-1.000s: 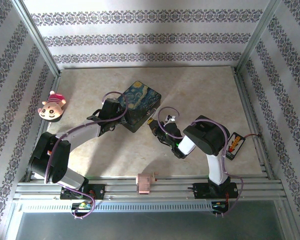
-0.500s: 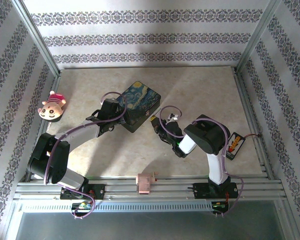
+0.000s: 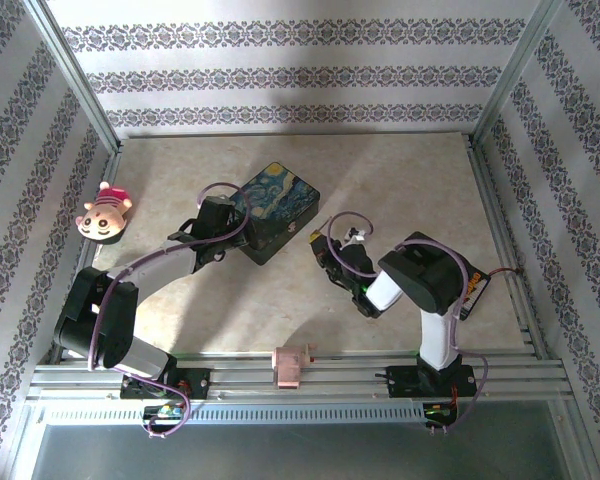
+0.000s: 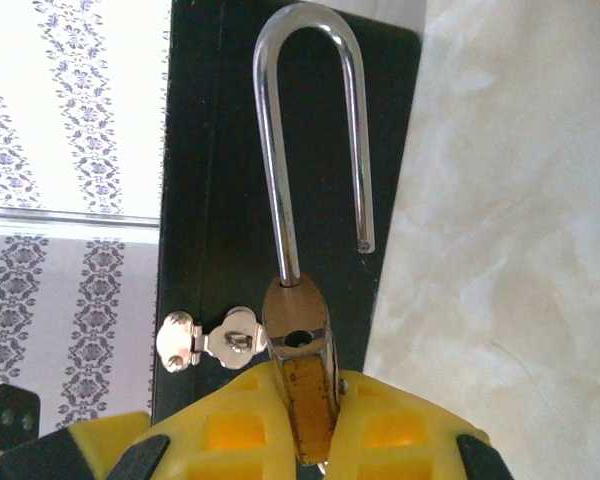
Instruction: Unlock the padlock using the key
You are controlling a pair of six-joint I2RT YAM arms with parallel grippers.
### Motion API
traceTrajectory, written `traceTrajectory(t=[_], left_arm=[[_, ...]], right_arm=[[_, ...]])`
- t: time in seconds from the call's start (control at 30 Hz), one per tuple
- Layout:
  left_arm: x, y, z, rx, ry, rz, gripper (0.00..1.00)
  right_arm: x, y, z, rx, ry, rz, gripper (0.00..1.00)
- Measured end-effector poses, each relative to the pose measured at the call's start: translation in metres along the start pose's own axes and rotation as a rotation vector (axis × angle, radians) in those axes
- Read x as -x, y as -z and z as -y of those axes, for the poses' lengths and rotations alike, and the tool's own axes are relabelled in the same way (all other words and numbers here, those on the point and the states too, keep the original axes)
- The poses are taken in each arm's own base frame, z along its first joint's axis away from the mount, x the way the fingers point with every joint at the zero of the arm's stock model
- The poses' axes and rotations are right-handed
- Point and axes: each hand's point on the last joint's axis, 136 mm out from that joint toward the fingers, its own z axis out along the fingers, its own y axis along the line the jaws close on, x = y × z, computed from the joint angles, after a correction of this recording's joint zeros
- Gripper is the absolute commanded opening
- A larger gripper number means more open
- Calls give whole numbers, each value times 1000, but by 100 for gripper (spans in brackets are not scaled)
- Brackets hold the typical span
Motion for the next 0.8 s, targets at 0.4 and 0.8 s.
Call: traceTrajectory(t=[0.4,0.8], left_arm=[[9,7,-17,65,-14,0,84],[30,38,-11,32,35,76,99]], right_arm=[[-2,50,0,-191,210,-111,0],[28,103,-19,-497,519,-255,0]])
